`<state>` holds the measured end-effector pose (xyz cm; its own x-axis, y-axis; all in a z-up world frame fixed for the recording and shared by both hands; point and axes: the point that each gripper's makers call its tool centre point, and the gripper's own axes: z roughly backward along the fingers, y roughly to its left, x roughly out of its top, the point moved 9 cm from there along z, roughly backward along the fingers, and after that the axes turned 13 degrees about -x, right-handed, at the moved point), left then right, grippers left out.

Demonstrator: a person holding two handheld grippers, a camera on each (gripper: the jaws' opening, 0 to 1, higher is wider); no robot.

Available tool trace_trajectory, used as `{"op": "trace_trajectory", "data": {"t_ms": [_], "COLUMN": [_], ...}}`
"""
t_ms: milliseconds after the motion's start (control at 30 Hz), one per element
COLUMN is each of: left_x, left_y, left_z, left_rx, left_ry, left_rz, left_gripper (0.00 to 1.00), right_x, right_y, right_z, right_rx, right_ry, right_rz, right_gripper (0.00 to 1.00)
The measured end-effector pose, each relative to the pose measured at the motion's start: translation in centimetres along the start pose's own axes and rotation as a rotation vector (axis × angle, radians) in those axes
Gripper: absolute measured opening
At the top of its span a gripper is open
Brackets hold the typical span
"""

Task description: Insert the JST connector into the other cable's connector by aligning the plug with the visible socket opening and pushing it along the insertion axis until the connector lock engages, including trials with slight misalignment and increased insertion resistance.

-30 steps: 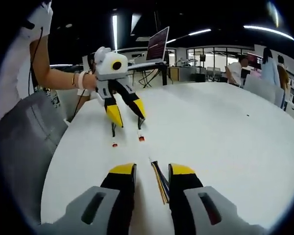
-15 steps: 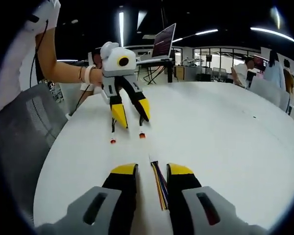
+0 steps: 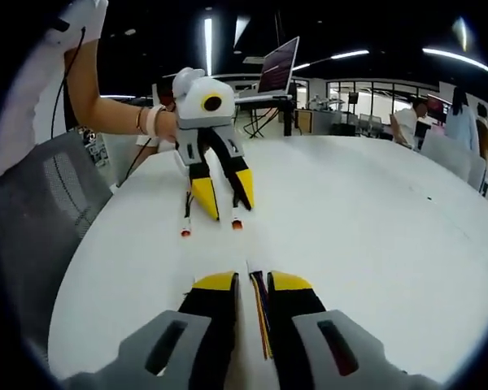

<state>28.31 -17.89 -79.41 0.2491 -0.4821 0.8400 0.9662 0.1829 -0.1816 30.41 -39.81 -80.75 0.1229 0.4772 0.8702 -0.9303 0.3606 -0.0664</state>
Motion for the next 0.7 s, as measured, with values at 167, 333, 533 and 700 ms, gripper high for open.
{"op": "trace_trajectory", "data": {"t_ms": [167, 333, 533, 700], "left_x": [-0.06, -0.29, -0.35, -0.36], "left_y": [0.2, 0.42, 0.47, 0.23], "left_z": [-0.02, -0.26, -0.41, -0.54], "left_rx": [-0.001, -0.009, -0.015, -0.03], "left_ry": [-0.004, -0.009, -0.034, -0.045], "left_rz": [-0.02, -0.08, -0.094, -0.109], "left_gripper": [0.15, 0.13, 0.11, 0.04], "right_x": [-0.01, -0.02, -0.07, -0.03], "right_y": [-0.03, -0.03, -0.13, -0.28], "right_z": [-0.15, -0.33, -0.43, -0.48], "right_rx": [-0.001, 0.0, -0.006, -0.007], "right_ry": [-0.007, -0.016, -0.027, -0.029], "right_rz": [-0.005, 0.008, 0.0, 0.007], "right_gripper": [0.1, 0.08, 0.07, 0.06]}}
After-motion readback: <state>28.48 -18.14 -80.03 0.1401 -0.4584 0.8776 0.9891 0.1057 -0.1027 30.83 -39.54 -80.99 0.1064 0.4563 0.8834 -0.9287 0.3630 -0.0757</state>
